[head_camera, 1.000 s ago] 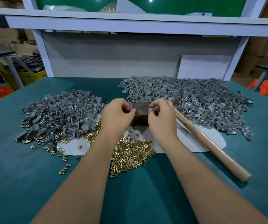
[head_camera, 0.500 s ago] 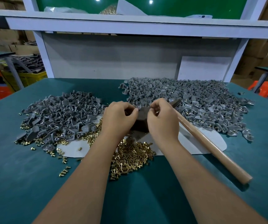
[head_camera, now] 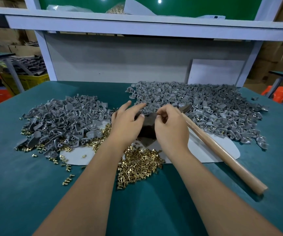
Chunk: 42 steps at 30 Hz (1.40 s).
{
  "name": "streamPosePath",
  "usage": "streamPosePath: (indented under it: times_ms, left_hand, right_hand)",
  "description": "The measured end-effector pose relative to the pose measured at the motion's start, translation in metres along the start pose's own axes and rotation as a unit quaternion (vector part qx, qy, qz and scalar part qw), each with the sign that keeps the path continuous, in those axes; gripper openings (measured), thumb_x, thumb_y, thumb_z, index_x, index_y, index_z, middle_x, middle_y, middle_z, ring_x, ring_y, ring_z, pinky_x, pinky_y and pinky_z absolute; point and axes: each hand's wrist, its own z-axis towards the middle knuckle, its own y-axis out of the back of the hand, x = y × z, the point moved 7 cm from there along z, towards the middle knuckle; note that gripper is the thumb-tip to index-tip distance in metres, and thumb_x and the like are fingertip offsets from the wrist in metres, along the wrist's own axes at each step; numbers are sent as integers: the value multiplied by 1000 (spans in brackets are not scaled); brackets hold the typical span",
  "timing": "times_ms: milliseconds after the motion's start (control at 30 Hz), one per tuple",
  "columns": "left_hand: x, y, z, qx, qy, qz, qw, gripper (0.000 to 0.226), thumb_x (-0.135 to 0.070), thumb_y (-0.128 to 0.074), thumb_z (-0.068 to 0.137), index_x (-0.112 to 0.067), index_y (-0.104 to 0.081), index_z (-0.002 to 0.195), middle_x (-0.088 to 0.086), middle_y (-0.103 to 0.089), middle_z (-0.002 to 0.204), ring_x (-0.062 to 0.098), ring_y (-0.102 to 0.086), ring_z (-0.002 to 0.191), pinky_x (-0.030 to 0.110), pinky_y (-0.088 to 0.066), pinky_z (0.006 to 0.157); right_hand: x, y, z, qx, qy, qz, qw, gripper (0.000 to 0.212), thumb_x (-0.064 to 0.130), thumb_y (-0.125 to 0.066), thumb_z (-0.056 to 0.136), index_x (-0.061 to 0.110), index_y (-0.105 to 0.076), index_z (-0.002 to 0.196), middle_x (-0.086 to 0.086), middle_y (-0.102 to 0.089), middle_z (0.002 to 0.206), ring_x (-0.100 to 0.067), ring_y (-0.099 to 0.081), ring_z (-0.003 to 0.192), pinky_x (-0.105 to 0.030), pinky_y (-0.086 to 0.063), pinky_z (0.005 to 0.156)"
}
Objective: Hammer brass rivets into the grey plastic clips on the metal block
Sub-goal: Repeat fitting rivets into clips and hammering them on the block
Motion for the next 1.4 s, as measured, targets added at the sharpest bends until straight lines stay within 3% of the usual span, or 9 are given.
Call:
streamPosePath:
  times_ms: [100,200,300,367,467,600,867,1067,1400]
  left_hand:
    - [2,3,0,-25,4,-8,1000,35,-28,-54,96,-39,-60,129,-2,-43,148,7,-21,142,37,-8,115]
    - [0,7,-1,-60,-18,-16,998,23,-27,-65,90,-36,-70,111,-12,-59,117,11,-37,132,41,-23,113]
    - [-3,11,-3,-74,-23,-56,995,11,-26,-73,84,-35,-72,90,-25,-56,92,16,-48,119,49,-37,106]
    - [-1,12,-2,-64,-9,-85,994,13,-25,-75,83,-37,-71,81,-15,-64,94,18,-57,110,47,-46,100]
    - [4,8,0,-19,4,-170,985,17,-15,-74,84,-31,-74,87,-7,-74,91,10,-68,93,37,-57,88]
    - [5,4,-2,27,-3,-259,966,27,1,-70,85,-23,-74,97,-3,-76,88,9,-71,91,26,-56,87]
    - [6,3,-1,27,-11,-292,956,27,2,-71,84,-21,-73,99,-4,-76,85,7,-71,89,14,-53,78]
    - [6,3,-2,29,-8,-300,953,28,4,-71,83,-20,-73,98,-3,-76,83,7,-71,87,16,-54,79]
    - [7,2,-1,28,-12,-299,954,27,1,-72,83,-24,-73,94,-9,-74,78,3,-70,83,13,-52,72]
  right_hand:
    - [4,0,-2,-2,12,-11,1000,12,14,-56,86,26,-56,84,11,-54,89,-13,-55,83,-34,-46,72]
    - [4,1,0,-10,18,-6,1000,11,11,-58,85,22,-60,85,9,-54,86,-18,-55,90,-46,-43,90]
    - [-2,0,3,0,-10,66,998,11,7,-59,85,18,-62,84,8,-56,82,-17,-55,86,-42,-47,85]
    - [-6,-2,4,12,-24,99,995,12,8,-60,86,21,-62,84,8,-60,82,-10,-57,81,-31,-49,76]
    - [-7,-6,4,30,-31,124,991,18,10,-63,85,27,-61,80,13,-62,79,0,-57,76,-20,-48,69]
    - [-6,-14,4,56,-29,123,990,20,13,-66,84,31,-63,76,8,-63,89,-6,-59,83,-30,-51,78]
    - [-3,-18,5,67,-32,87,993,11,16,-65,85,25,-66,79,9,-58,91,-17,-57,94,-46,-44,92]
    - [-3,-20,8,75,-42,79,993,12,16,-64,85,25,-65,77,7,-61,91,-18,-57,92,-47,-45,90]
    - [-10,-23,11,101,-63,118,986,10,16,-68,83,23,-70,78,2,-66,93,-13,-60,86,-34,-50,83]
